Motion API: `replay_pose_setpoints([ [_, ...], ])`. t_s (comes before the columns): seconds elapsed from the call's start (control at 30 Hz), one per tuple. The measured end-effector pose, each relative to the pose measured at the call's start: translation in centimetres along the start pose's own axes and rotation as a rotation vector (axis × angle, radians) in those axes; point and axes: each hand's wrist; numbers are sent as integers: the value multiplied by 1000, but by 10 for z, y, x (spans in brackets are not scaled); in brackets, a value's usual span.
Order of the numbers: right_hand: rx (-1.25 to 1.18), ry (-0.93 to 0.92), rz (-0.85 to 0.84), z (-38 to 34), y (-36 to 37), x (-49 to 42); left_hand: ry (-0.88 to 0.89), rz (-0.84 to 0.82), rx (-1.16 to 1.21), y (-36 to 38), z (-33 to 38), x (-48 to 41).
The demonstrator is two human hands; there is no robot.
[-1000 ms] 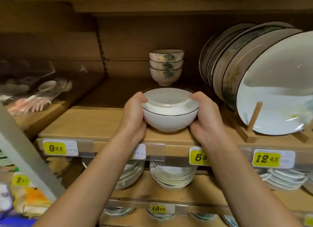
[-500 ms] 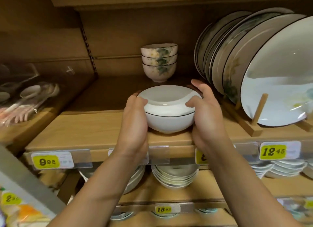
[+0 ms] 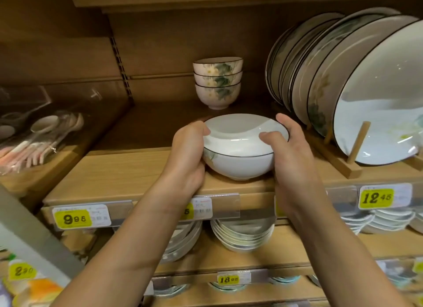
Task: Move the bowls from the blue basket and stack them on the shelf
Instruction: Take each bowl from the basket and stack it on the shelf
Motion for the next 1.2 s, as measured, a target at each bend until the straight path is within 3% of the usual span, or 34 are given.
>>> replay_pose_setpoints([
  [0.2, -293, 261, -60, -16, 2, -24, 59, -22, 0, -12, -9, 4],
  [0.37, -256, 216, -19, -9, -4, -24, -71, -110, 25, -11, -2, -1],
  [0.57, -110, 91, -25, 3, -3, -2, -54, -127, 47, -10, -7, 0],
  [0.8, -279, 287, -50, -19, -3, -21, 55, -117, -17, -14, -20, 21],
  [0.9, -277, 327, 27, -20, -8, -29, 103, -66, 17, -17, -12, 14],
  [1.1, -29, 22, -25, -2, -4, 8, 11, -89, 9, 2, 2, -2],
  [1.2, -138, 178, 38, -11, 6, -10, 41, -110, 68, -3, -12, 6],
])
Point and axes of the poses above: each hand's wrist, its own x-axis away from the middle knuckle, its own y-axis out of the palm, z = x × y, and after that the axes turned 7 degrees about z, right-handed
